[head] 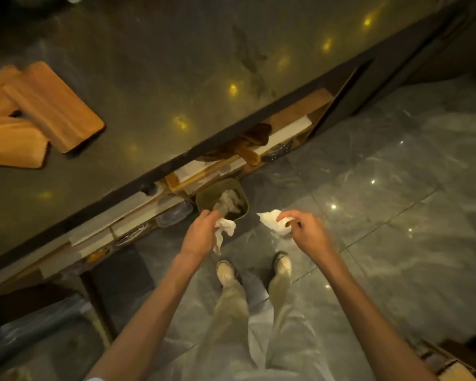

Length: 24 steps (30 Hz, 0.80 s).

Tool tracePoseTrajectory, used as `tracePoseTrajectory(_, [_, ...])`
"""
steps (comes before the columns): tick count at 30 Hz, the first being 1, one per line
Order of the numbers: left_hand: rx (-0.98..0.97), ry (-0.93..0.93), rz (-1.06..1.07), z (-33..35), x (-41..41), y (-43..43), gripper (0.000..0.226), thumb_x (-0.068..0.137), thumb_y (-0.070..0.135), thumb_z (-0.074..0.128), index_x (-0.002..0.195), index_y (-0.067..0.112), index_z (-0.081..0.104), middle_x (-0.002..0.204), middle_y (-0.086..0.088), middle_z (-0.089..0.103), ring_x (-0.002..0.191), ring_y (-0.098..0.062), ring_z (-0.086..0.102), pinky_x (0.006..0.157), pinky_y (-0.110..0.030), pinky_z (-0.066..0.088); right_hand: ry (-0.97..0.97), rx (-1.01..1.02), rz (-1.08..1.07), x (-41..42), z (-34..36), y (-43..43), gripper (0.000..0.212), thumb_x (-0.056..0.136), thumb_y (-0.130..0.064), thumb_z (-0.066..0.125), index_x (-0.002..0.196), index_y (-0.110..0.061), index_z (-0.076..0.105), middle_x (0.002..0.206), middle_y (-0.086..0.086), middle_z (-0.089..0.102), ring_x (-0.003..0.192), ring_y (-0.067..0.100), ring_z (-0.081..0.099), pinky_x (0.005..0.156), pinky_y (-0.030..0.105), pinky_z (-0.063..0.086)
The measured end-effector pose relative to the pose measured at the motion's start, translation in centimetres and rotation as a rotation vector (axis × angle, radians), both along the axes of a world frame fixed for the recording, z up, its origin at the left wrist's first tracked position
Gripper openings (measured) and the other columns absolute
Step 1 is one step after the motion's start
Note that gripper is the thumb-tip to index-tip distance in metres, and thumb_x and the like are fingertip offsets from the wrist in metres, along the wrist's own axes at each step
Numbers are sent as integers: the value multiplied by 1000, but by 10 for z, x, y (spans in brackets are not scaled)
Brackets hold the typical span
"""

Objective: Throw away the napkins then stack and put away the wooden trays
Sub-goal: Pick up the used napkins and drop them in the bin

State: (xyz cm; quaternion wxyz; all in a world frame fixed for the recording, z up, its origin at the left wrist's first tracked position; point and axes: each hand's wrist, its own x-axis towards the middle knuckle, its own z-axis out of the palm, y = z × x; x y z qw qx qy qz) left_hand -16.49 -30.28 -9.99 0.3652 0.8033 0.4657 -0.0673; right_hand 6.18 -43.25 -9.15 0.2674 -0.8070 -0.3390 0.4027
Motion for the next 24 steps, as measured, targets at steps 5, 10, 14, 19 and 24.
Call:
tracePoseTrajectory(5, [-124, 9, -3, -82, 15, 25, 28, 88, 13, 61, 116, 15, 61, 115, -9, 54, 103, -26, 57, 89, -31, 45, 122, -7, -93, -11, -101, 29, 41, 78, 16, 55, 102, -12, 72, 111, -3, 57, 102, 15, 57, 85, 10, 42])
tracePoseTrajectory(10, [-266, 100, 4, -203, 26, 38, 35, 92, 14, 53, 127, 16, 51, 132, -10, 41, 117, -24, 49, 99, -28, 36, 224, -90, -132, -26, -239, 41, 29, 91, -2, 59, 116, -13, 67, 111, -3, 57, 102, 12, 54, 77, 9, 39])
tracePoseTrajectory(14, [-276, 121, 38, -308, 24, 60, 51, 93, 4, 53, 141, 12, 41, 137, -11, 48, 121, -21, 49, 97, -26, 34, 272, -135, -210, -29, -342, 50, 19, 95, -10, 57, 109, -21, 63, 111, 0, 59, 99, 15, 56, 73, 7, 41])
tracePoseTrajectory(19, [-226, 155, 87, -408, 35, 83, 45, 97, 5, 52, 140, 13, 42, 145, -10, 45, 134, -29, 44, 106, -35, 40, 368, -77, -236, -28, -413, 66, 21, 92, -3, 59, 110, -13, 61, 112, 8, 58, 104, 27, 60, 86, 40, 58])
tracePoseTrajectory(24, [-134, 214, -12, -472, 42, 97, 36, 100, 13, 48, 136, 9, 49, 140, -16, 51, 127, -29, 48, 85, -6, 39, 276, -227, -102, -38, -475, 100, 29, 92, -17, 62, 120, -9, 62, 115, 14, 66, 108, 28, 61, 97, 42, 50])
